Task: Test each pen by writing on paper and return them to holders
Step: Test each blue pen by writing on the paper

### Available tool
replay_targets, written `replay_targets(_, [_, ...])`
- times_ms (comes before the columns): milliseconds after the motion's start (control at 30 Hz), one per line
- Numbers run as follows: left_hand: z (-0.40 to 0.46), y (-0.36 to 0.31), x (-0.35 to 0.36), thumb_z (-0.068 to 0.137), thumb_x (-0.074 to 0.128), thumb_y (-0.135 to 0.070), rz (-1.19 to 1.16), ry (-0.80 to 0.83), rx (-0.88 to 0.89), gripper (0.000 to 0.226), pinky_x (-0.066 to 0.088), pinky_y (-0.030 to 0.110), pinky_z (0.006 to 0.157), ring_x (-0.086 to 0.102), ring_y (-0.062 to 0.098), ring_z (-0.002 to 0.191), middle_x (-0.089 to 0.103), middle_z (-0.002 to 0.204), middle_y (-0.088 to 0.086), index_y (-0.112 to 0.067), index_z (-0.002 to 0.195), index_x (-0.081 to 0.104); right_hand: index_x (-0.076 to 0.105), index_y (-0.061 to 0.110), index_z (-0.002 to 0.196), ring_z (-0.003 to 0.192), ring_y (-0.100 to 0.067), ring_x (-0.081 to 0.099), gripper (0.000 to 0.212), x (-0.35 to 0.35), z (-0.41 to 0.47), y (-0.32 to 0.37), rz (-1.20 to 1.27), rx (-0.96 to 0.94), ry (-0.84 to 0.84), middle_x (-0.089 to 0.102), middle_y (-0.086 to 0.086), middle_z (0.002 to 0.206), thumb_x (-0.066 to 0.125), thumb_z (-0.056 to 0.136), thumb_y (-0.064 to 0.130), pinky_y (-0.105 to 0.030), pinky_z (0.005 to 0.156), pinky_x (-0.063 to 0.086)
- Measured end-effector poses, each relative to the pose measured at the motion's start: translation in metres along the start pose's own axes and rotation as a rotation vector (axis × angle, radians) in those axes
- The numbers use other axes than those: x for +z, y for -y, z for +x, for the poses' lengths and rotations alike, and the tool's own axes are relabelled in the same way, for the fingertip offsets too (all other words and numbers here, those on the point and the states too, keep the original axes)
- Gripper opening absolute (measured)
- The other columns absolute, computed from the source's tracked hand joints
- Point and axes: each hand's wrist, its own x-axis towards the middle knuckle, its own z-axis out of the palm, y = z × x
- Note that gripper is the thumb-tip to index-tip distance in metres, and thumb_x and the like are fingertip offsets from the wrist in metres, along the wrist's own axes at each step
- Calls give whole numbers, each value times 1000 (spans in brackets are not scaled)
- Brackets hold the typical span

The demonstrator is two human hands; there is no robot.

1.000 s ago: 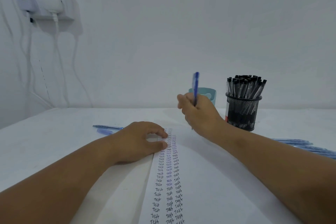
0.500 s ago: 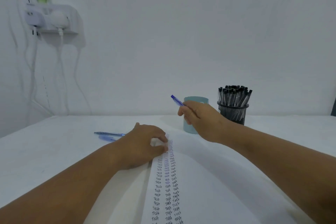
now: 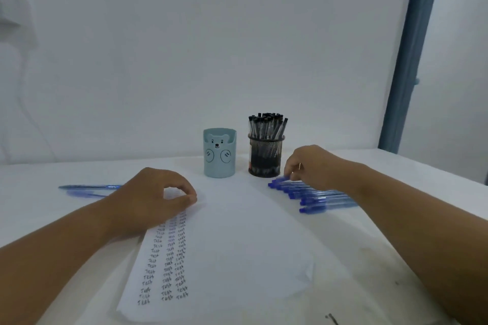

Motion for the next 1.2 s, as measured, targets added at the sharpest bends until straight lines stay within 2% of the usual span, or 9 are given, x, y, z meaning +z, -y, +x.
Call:
replay_targets(133, [-1,-3,2,88,74,-38,-7,7,12,3,47,26,92,64,-8,99,71,99,-28,-38,86,76,77,16,109,83,-4,59,24,3,-7,-7,-44,10,25,68,3,97,63,94,4,-12,70,40])
replay_targets(300, [0,-1,-2,87,75,-36,5,-25,0,4,40,15,87,60,-14,100,70,99,-33,-35,84,77,73,14,116,73,4,55,28,3,-2,2,-31,-3,19,73,1,104,61,94,3,-15,71,42])
replay_targets(433, [4,6,-14,87,77,-29,-22,-76,-9,3,42,17,93,63,-9,101,73,95,-28,-31,85,79,76,19,109,90,-12,64,20,-3,7,31,-26,-78,-15,71,4,102,64,95,10,-28,82,53])
replay_targets(567, [4,24,-39,81,79,-12,76,-90,-96,24,48,21,85,62,-4,94,73,92,-21,-36,81,78,76,24,104,96,-13,66,16,2,19,79,11,-195,18,69,12,99,64,96,19,-29,82,56])
replay_targets(700, [-3,38,-65,70,88,-30,149,32,-217,18,50,24,83,63,4,91,73,90,-20,-37,83,77,76,25,105,92,-7,59,15,16,33,127,123,-314,127,68,14,101,63,98,25,-19,77,49])
replay_targets(867, [-7,51,-68,75,86,-25,199,79,-259,16,50,21,84,63,12,91,73,92,-21,-35,85,79,71,28,97,96,-10,60,21,34,56,157,-5,-421,203,64,14,98,69,90,48,-30,87,51])
replay_targets(1033, [-5,66,-58,82,81,-35,255,40,-260,7,43,13,77,62,7,90,71,93,-16,-33,80,74,68,30,90,85,-6,61,26,33,75,158,-39,-430,311,67,14,92,71,85,56,-23,75,47])
replay_targets(1100, [-3,68,-56,91,73,-27,237,-8,-222,11,47,22,82,63,1,89,72,89,-14,-31,81,70,67,24,86,76,-8,59,34,35,83,159,-37,-404,331,69,9,86,65,88,58,-26,74,49])
replay_targets(1200, [-1,56,-56,103,47,-15,-7,-226,-177,19,47,33,82,63,-7,91,73,81,-6,-20,88,57,55,15,70,69,-16,55,50,48,89,161,34,-378,244,63,-1,72,51,97,57,-35,77,50])
